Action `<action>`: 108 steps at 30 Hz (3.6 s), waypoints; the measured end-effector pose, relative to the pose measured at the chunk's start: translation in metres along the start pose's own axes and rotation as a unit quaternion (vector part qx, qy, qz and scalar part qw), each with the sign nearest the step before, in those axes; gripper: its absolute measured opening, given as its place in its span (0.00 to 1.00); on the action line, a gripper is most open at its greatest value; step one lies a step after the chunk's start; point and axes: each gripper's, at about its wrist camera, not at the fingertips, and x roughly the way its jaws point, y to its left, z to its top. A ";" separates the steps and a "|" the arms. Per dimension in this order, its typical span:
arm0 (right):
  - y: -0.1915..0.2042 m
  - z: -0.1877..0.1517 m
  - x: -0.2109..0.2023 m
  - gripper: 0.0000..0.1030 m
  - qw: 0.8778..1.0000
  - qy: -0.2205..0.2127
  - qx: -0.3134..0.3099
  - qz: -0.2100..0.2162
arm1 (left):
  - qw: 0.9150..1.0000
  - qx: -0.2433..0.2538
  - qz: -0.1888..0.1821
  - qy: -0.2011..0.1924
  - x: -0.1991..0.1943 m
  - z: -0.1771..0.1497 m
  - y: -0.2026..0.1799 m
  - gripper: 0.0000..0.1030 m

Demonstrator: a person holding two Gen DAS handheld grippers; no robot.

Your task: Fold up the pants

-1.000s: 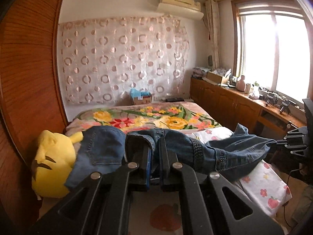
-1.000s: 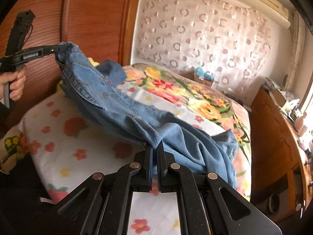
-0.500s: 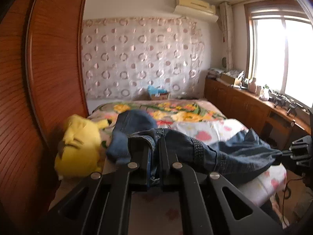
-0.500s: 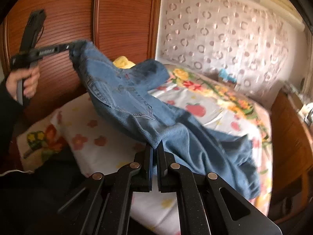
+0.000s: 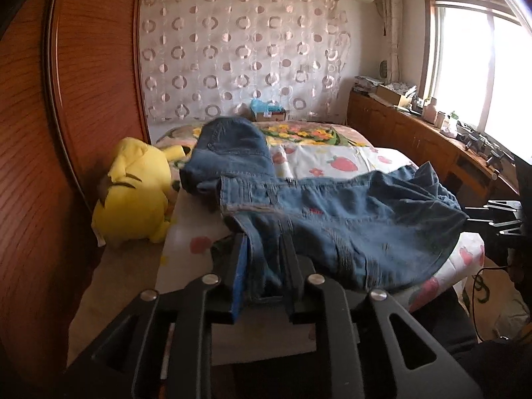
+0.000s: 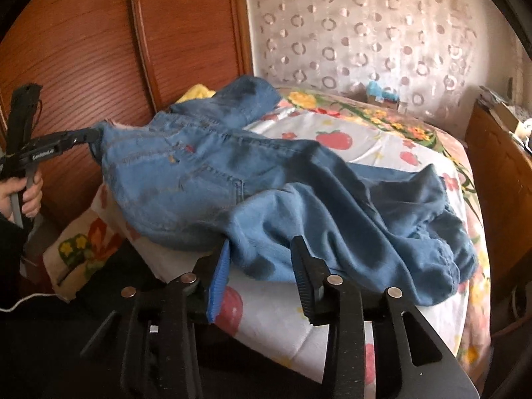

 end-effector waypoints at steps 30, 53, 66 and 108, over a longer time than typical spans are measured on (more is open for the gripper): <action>-0.136 -0.057 -0.020 0.51 0.980 -0.027 0.131 -0.145 | 0.992 0.052 -0.090 0.077 0.134 -0.009 -0.125 0.32; -0.182 -0.067 0.023 0.17 0.975 0.008 0.179 -0.133 | 0.990 0.036 -0.104 0.092 0.140 -0.028 -0.122 0.34; -0.095 0.038 -0.059 0.10 0.989 -0.112 0.074 -0.067 | 0.994 0.026 -0.108 0.016 0.072 0.008 -0.103 0.34; -0.011 0.066 0.075 0.56 1.000 0.001 -0.006 -0.013 | 0.997 0.010 -0.068 0.026 0.078 0.003 -0.060 0.34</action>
